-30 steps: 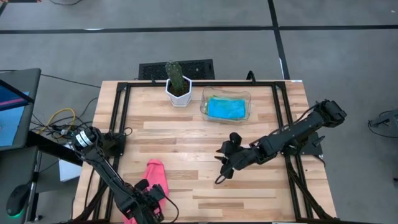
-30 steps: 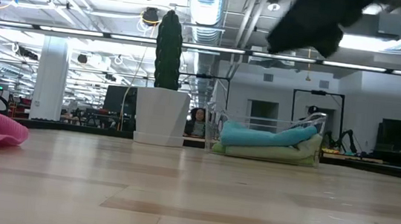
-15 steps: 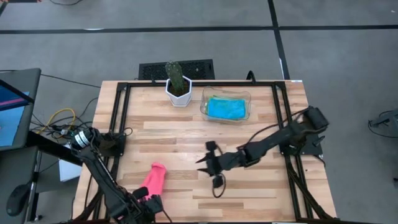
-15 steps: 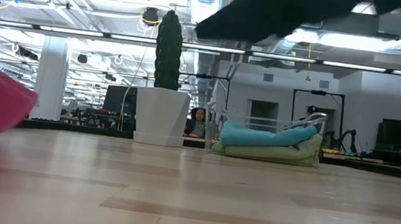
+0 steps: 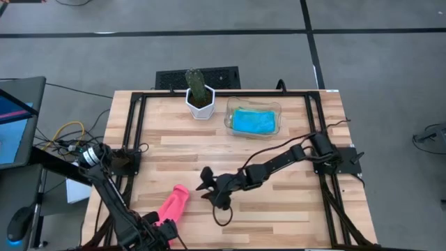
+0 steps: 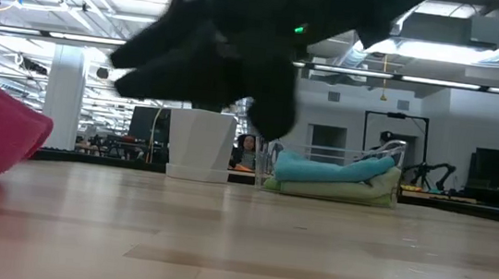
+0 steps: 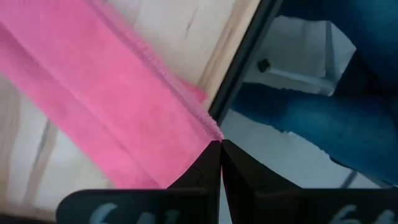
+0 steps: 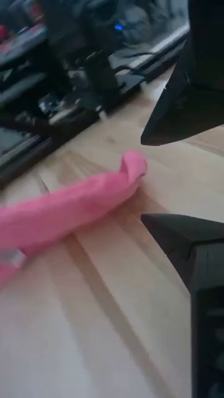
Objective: Fold microfiber towels
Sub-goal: Fold the pink towel
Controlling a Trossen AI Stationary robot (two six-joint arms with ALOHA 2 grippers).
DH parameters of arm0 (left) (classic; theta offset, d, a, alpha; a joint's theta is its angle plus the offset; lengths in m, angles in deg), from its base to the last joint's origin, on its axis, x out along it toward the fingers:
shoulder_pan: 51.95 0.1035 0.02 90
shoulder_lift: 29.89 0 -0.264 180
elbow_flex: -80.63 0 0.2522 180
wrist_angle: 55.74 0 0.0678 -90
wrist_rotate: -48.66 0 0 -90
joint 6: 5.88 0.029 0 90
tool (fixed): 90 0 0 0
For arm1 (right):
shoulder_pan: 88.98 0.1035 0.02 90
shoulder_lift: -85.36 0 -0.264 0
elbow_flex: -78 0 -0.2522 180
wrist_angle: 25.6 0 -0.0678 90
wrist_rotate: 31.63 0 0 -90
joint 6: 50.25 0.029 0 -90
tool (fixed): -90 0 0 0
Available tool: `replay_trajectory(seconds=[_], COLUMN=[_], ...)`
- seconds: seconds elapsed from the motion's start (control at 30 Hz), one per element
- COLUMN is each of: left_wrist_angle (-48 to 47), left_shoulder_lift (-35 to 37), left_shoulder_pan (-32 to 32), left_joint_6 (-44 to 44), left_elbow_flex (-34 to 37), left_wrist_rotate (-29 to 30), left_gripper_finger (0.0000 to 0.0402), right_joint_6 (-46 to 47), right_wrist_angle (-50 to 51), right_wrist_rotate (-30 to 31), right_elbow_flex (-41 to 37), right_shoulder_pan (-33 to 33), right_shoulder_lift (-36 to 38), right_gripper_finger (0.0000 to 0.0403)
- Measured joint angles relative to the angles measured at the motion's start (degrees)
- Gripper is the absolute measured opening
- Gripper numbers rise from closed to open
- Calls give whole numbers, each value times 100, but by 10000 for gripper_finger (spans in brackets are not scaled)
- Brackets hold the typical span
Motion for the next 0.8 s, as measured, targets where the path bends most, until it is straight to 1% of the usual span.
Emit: replay_trajectory(seconds=[0.2,0.4,0.47,0.73,0.8], left_wrist_angle=[-14,-5,5,31,29], left_shoulder_lift=[0,0,-2,-2,-2], left_shoulder_pan=[-145,-209,-232,-247,-246], left_joint_6=[-318,-680,-774,-902,-912], left_elbow_flex=[1,2,2,2,2], left_wrist_rotate=[-31,-47,-37,-132,-130], left_gripper_finger=[0,0,0,0,0], right_joint_6=[-918,-1587,-1711,-1806,-1835], right_wrist_angle=[73,573,755,723,596], right_wrist_rotate=[-39,-98,-220,-967,-1004], right_elbow_flex=[787,1378,1485,1507,1528], right_shoulder_pan=[-38,-185,-265,-575,-572], right_shoulder_lift=[-594,-891,-898,-896,-1032], right_gripper_finger=[213,212,212,212,212])
